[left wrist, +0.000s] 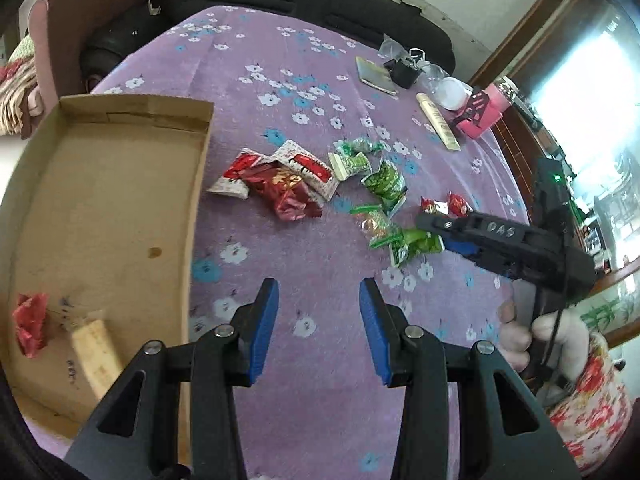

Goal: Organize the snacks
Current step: 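Grasp a small green snack bag with the left tool while the right tool grasps a green pea bag, then move both packets over the cardboard box and release them inside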

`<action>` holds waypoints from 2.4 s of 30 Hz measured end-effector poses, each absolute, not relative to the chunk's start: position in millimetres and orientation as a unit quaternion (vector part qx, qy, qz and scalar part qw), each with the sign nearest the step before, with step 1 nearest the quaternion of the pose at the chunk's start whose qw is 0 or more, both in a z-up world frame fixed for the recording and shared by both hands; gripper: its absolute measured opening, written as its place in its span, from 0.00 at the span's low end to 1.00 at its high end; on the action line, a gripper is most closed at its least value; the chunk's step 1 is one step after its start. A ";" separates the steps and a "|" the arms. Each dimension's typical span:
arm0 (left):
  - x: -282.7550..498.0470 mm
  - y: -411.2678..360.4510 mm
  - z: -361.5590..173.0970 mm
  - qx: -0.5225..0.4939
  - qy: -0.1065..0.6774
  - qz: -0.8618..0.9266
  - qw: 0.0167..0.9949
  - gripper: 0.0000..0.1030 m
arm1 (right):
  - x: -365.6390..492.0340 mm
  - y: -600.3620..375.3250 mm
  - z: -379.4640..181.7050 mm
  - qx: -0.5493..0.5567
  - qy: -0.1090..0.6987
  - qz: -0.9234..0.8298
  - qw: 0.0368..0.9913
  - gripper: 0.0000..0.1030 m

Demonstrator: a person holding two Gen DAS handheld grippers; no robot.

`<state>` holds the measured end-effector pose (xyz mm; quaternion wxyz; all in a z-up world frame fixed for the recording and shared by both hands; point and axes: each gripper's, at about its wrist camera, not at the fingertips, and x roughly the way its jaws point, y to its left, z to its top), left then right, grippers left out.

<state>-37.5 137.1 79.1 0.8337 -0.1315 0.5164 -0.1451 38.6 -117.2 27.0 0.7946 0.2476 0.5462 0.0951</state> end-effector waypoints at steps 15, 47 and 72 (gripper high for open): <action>31.6 60.9 38.4 -0.106 0.530 -0.190 0.820 0.43 | 27.3 -129.0 17.8 0.223 0.559 0.135 0.787 0.26; -33.2 203.8 102.2 -0.137 0.472 -0.110 0.864 0.21 | -4.6 -34.7 81.1 0.187 0.527 0.236 0.795 0.26; -40.1 339.1 57.8 -0.125 0.528 -0.017 0.840 0.24 | 6.1 170.2 50.4 0.068 0.563 0.280 0.775 0.27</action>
